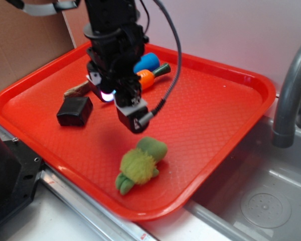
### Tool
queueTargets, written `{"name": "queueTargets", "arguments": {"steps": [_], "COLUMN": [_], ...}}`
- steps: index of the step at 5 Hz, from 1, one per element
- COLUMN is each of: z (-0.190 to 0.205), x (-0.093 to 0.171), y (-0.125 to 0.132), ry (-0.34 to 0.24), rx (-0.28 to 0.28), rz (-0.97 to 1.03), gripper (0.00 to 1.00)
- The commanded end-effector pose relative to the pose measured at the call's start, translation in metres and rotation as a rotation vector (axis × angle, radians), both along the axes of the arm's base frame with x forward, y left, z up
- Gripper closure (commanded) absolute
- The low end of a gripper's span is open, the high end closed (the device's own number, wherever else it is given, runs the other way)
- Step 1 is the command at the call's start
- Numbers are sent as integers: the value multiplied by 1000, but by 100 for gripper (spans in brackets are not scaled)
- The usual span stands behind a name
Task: Grab the green animal.
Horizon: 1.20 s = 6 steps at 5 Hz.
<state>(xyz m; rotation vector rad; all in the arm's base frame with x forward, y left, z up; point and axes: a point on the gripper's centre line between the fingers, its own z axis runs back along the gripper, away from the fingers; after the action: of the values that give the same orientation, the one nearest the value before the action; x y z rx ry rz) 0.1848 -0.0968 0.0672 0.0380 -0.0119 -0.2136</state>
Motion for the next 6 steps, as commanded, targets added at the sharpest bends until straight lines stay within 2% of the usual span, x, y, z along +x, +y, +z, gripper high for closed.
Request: {"name": "queueTargets", "arguments": {"steps": [1,2,3,4,5,6], "z": [30,30,22,19,4,-9], "x": [-5,-5,1,5,11,-3], "y": [7,7,-27,-63,-75,-71], "ry": [-81,-81,-127,-119,-72,-8], "rx": [103,103,32,21,16,-11], "rz": [-13,-13,-89,-126,-139,-123], "gripper": [0,0,0,0,0,0]}}
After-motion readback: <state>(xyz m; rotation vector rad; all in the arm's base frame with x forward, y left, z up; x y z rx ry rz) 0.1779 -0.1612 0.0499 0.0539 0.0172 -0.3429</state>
